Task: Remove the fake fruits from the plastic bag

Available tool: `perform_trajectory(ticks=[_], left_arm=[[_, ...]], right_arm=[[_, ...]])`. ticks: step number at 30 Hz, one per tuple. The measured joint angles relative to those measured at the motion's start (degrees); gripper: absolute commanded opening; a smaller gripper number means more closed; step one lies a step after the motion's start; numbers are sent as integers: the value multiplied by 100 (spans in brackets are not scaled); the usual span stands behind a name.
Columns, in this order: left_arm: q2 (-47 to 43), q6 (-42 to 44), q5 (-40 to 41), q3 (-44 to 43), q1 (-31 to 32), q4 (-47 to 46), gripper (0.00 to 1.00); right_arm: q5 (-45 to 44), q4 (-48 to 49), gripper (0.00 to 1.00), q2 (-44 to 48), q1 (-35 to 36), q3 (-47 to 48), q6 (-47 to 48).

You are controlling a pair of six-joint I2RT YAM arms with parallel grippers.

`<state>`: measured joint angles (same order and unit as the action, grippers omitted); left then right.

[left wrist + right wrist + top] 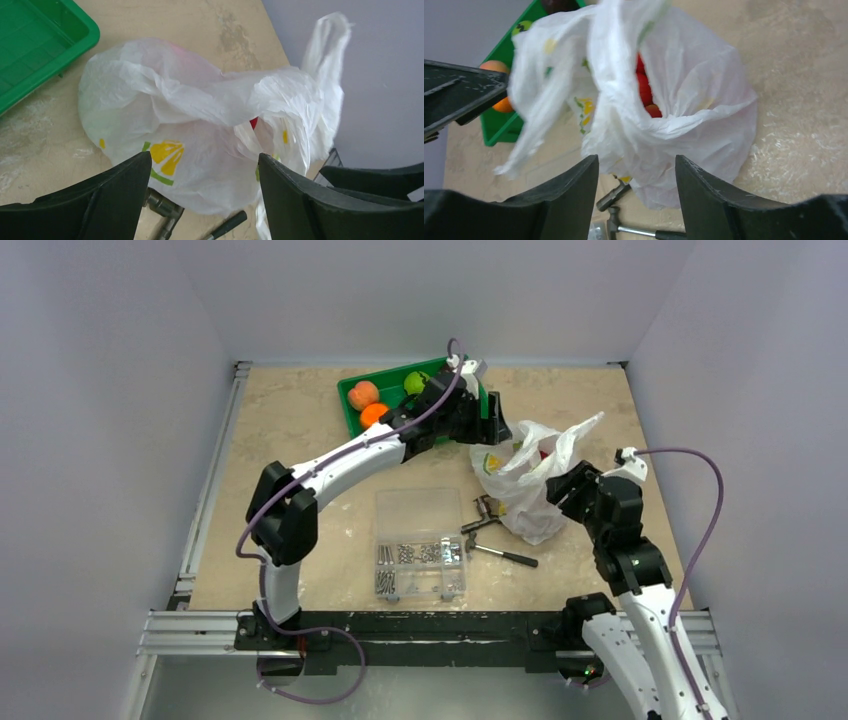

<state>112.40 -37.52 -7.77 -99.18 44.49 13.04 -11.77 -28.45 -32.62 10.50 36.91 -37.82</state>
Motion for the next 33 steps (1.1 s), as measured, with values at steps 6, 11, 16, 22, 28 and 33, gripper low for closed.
perform_trajectory(ticks=[6,11,16,22,28,33], left_arm=[[-330,173,-533,299,0,-31,79],[-330,63,-1036,531,33,-341,79],[-330,63,-1126,706,282,-544,78],[-330,20,-1239,719,605,-737,78],[-326,-37,-1300,721,667,-778,70],[-116,-74,-1222,514,741,-496,45]], right_arm=[[540,-61,80,11,0,507,326],[179,-166,85,72,0,824,476],[-402,-190,84,-264,0,1110,415],[-789,17,82,-1248,-4,1456,361],[-796,271,77,-1976,-129,1537,271],[-776,693,58,-2190,-350,1537,201]])
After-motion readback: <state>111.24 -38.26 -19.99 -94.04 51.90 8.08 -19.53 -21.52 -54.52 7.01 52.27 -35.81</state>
